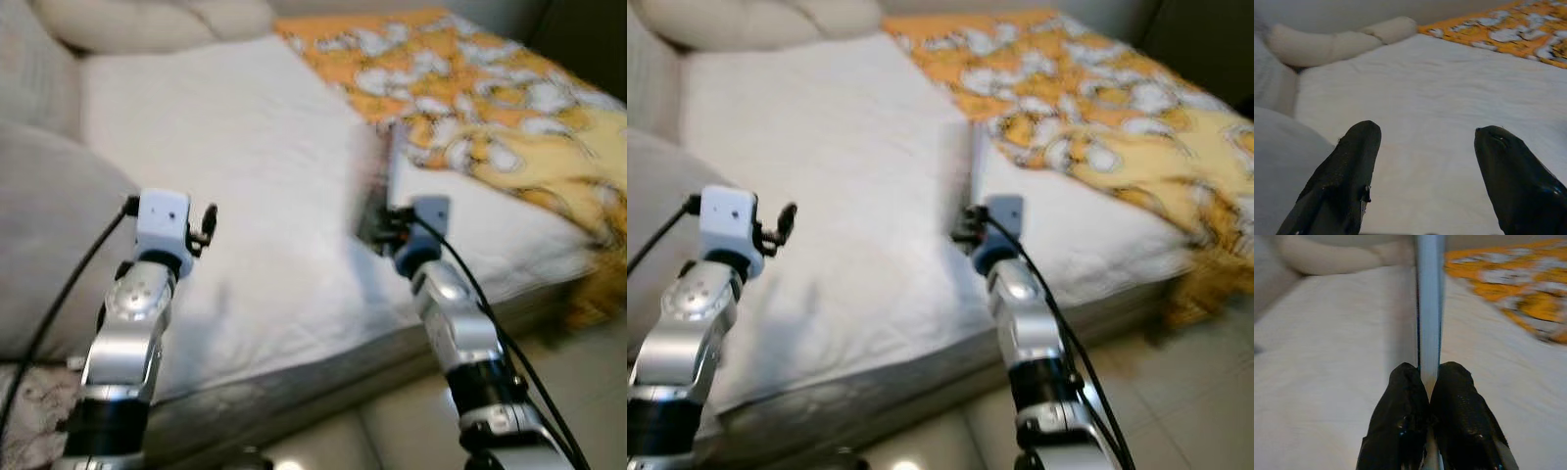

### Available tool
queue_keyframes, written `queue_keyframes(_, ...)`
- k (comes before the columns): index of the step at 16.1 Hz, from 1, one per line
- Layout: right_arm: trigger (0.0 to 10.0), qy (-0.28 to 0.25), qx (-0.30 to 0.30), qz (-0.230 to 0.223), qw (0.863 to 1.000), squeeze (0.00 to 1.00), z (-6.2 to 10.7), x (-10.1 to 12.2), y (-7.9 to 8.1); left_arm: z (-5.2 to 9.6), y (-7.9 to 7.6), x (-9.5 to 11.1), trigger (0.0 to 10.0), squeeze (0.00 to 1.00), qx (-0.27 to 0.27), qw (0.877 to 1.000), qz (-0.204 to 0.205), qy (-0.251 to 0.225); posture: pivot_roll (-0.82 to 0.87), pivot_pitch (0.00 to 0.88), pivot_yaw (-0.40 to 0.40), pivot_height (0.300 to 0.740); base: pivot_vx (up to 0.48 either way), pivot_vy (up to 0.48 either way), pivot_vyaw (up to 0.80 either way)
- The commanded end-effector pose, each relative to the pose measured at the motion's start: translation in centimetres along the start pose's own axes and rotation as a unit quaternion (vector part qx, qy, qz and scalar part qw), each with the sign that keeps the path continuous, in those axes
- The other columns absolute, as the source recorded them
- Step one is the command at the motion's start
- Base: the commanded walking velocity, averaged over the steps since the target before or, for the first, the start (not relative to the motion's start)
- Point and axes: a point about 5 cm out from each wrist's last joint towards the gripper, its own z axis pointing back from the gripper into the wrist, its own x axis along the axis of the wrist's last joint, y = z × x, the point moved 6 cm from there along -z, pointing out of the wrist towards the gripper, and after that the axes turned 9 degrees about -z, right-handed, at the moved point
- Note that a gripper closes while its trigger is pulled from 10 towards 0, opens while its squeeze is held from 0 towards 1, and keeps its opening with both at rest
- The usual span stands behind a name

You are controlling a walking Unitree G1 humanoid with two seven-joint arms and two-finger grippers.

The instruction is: Clean up the room

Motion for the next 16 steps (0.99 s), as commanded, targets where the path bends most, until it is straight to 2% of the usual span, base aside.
queue_keyframes(1,10.0,-0.006,0.005,0.005,1.000,0.00,-0.1,0.9,-0.5,0.0,-0.9,0.5,10.0,0.00,-0.015,1.000,-0.002,-0.009,0.03,0.000,-0.031,0.740,0.356,0.000,0.80)
queue_keyframes(5,10.0,0.033,0.056,0.006,0.998,0.00,-0.3,-0.1,0.7,-0.1,-0.8,0.7,10.0,0.00,-0.020,1.000,-0.018,-0.012,0.03,0.000,-0.034,0.740,0.352,0.000,0.80)
queue_keyframes(7,10.0,0.077,0.104,0.011,0.992,0.00,0.3,-1.4,1.4,0.0,-1.1,0.9,10.0,0.00,-0.030,0.999,-0.034,-0.014,0.04,0.000,-0.034,0.740,0.283,0.000,0.80)
queue_keyframes(9,10.0,0.098,0.123,-0.007,0.988,0.00,0.8,-1.9,1.2,0.3,-2.0,0.9,10.0,0.00,-0.053,0.998,-0.043,-0.017,0.04,0.000,-0.036,0.740,0.000,0.000,0.00)
queue_keyframes(12,10.0,0.118,0.149,-0.007,0.982,0.00,1.4,-2.2,1.4,0.8,-2.6,0.8,10.0,0.00,-0.073,0.995,-0.065,-0.014,0.05,0.000,-0.042,0.740,0.000,0.000,0.00)
queue_keyframes(13,10.0,0.118,0.157,-0.015,0.980,0.00,1.4,-2.0,1.6,0.9,-2.6,0.7,10.0,0.00,-0.077,0.995,-0.069,-0.014,0.05,0.000,-0.044,0.740,0.000,0.000,0.00)
queue_keyframes(14,10.0,0.119,0.178,-0.041,0.976,0.00,1.3,-1.6,2.4,1.2,-2.7,0.7,10.0,0.00,-0.088,0.993,-0.079,-0.014,0.06,0.000,-0.049,0.740,0.000,0.000,0.00)
queue_keyframes(16,10.0,0.134,0.178,-0.089,0.971,0.00,0.7,-1.3,2.5,1.7,-3.2,0.7,10.0,0.00,-0.120,0.990,-0.073,-0.009,0.07,0.000,-0.062,0.740,0.000,0.000,0.00)
